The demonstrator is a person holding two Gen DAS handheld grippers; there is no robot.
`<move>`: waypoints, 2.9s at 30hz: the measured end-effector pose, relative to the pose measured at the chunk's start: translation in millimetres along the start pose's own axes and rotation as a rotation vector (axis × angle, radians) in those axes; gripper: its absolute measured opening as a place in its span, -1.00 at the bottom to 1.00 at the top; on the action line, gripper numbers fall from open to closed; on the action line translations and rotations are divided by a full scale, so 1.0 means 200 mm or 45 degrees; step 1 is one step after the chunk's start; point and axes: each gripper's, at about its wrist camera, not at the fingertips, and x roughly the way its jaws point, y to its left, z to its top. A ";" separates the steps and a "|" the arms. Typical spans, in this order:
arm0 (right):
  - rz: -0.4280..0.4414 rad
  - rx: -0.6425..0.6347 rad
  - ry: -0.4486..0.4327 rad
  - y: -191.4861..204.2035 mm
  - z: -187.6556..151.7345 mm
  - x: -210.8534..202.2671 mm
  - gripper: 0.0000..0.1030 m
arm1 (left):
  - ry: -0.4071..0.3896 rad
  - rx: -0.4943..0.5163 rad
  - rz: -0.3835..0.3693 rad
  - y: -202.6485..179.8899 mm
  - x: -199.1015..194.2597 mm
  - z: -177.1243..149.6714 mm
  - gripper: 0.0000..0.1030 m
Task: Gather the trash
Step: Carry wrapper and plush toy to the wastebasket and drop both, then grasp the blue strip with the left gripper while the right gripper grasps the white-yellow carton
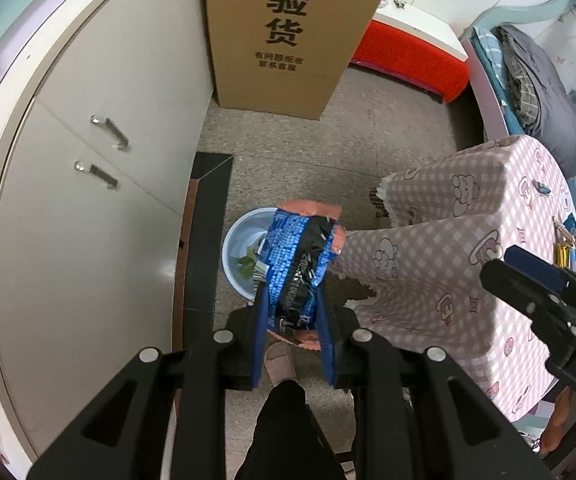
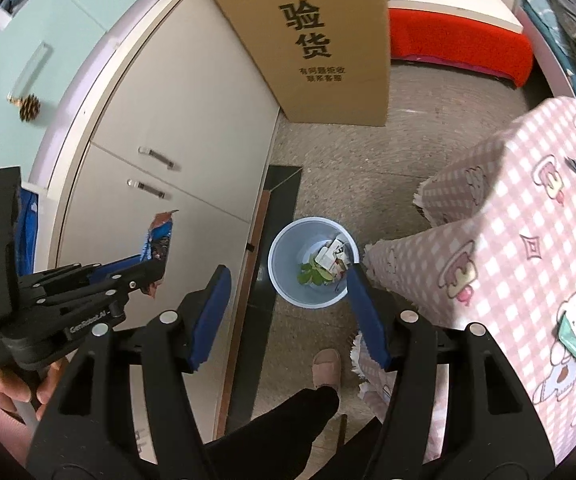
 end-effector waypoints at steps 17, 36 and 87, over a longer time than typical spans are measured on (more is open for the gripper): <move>0.001 0.148 -0.088 -0.40 -0.11 -0.25 0.18 | -0.019 -0.006 0.062 -0.33 -0.01 0.02 0.27; -0.126 0.510 -0.286 -1.54 -0.43 -0.85 0.22 | 0.031 0.353 -0.083 -1.71 0.11 -0.10 0.27; -0.096 0.969 -0.296 -2.43 -0.34 -0.81 -0.14 | -0.063 0.350 -0.318 -2.45 0.08 0.21 -0.94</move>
